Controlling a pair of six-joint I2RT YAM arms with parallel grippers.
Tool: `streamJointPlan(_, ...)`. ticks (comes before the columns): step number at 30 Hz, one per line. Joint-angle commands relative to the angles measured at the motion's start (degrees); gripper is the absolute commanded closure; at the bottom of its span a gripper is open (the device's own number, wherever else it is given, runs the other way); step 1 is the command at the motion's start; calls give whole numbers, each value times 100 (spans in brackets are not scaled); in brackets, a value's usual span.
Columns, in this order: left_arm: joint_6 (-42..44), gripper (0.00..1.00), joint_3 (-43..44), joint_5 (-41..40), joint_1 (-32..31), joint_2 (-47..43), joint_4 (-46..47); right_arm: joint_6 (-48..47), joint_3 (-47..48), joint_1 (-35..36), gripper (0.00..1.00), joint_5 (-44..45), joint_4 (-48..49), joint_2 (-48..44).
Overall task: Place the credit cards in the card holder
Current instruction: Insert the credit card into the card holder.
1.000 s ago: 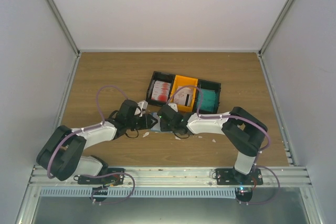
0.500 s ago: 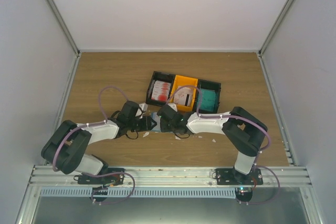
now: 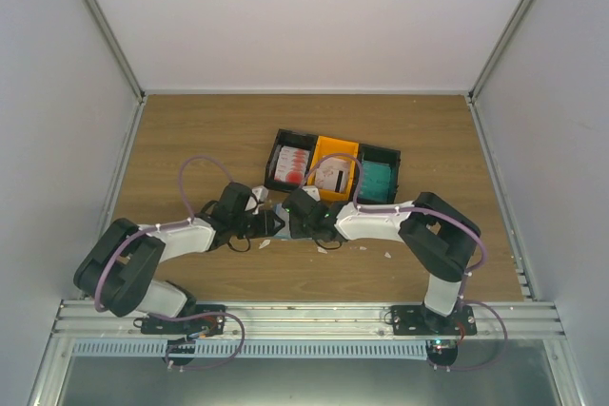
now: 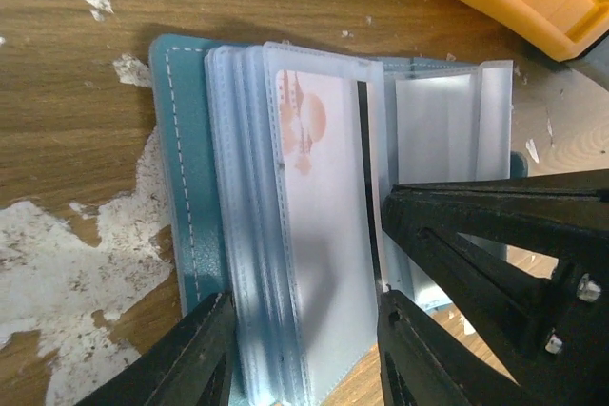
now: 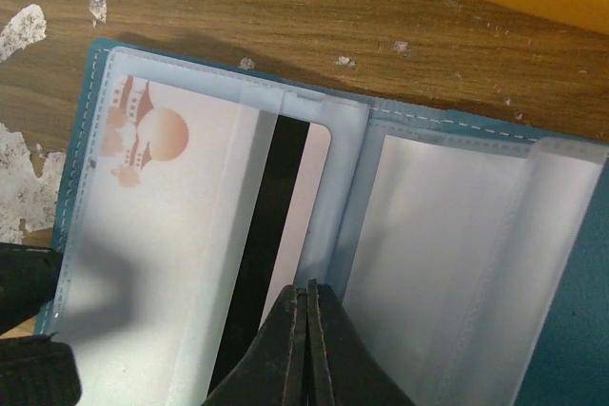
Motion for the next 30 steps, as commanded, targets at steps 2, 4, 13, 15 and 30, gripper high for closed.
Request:
streamJointPlan(2, 78, 55, 55, -252, -3, -341, 42, 40, -46, 33, 99, -12, -327, 342)
streamJointPlan(4, 97, 56, 68, -205, -9, -395, 55, 47, -60, 29, 99, -10, -317, 342)
streamJointPlan(13, 105, 65, 94, 126, -8, -160, 240, 44, -91, 12, 99, -48, -253, 337)
streamJointPlan(15, 110, 65, 80, 212, -4, -112, 314, 34, -96, 11, 99, -41, -245, 349)
streamJointPlan(30, 136, 71, 44, 456, -3, -94, 498, 43, -138, -2, 99, -51, -194, 308)
